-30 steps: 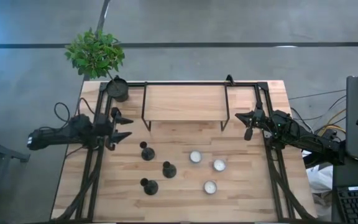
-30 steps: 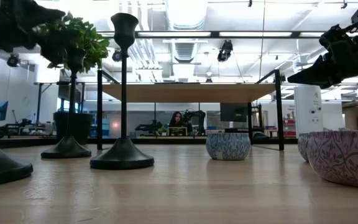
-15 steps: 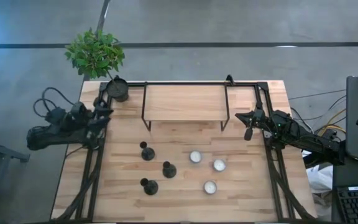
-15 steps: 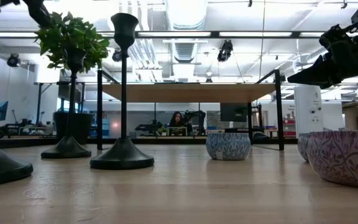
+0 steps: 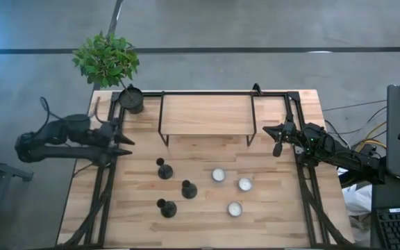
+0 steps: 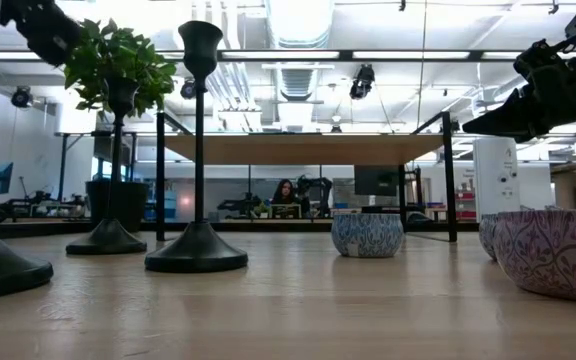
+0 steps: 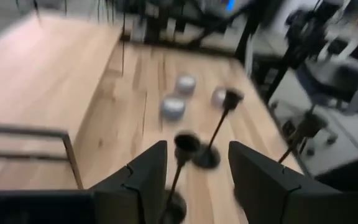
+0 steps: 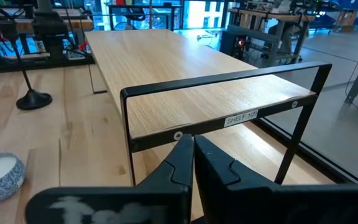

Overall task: Pick & Place candle stick holders
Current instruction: Put the top left black candle holder on the shelf

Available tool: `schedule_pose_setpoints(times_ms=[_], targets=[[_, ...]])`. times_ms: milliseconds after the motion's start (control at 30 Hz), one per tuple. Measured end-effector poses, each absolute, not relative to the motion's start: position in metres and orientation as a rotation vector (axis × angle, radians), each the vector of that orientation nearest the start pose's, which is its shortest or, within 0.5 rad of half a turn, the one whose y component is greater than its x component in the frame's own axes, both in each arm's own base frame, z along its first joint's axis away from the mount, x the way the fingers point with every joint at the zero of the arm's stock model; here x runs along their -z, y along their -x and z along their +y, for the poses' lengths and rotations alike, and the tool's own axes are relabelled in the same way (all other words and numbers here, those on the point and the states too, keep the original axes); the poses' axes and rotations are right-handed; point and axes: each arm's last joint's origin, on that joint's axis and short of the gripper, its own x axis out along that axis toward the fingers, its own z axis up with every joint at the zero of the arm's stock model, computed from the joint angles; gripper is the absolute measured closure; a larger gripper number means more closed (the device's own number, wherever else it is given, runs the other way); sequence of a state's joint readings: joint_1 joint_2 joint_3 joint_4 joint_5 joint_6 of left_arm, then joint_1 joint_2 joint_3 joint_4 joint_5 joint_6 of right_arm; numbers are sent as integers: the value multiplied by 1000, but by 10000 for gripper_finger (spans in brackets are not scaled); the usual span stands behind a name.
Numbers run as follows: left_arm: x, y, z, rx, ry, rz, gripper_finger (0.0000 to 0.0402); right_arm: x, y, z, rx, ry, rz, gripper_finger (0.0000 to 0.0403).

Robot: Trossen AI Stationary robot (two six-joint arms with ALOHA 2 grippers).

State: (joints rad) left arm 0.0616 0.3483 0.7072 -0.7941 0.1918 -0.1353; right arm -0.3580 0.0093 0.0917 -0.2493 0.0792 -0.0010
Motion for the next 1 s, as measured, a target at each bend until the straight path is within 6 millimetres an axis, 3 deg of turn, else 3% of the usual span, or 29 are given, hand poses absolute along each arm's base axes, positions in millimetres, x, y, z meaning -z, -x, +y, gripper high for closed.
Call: schedule_pose_setpoints(times_ms=[133, 367, 633, 800, 1000], targets=[[-284, -79, -1, 78, 245, 526, 223, -170, -84, -34, 435, -22, 167, 394], [-238, -92, 0, 73, 299, 653, 223, -170, -84, -34, 435, -22, 167, 394], [-239, -110, 1, -5, 471, 586, 223, -170, -84, -34, 436, -22, 167, 394], [-232, -117, 4, -186, 590, 622, 225, -170, -84, -34, 435, -22, 167, 394], [-229, -118, -1, -285, 569, 629, 248, -170, -84, -34, 436, -22, 167, 394]])
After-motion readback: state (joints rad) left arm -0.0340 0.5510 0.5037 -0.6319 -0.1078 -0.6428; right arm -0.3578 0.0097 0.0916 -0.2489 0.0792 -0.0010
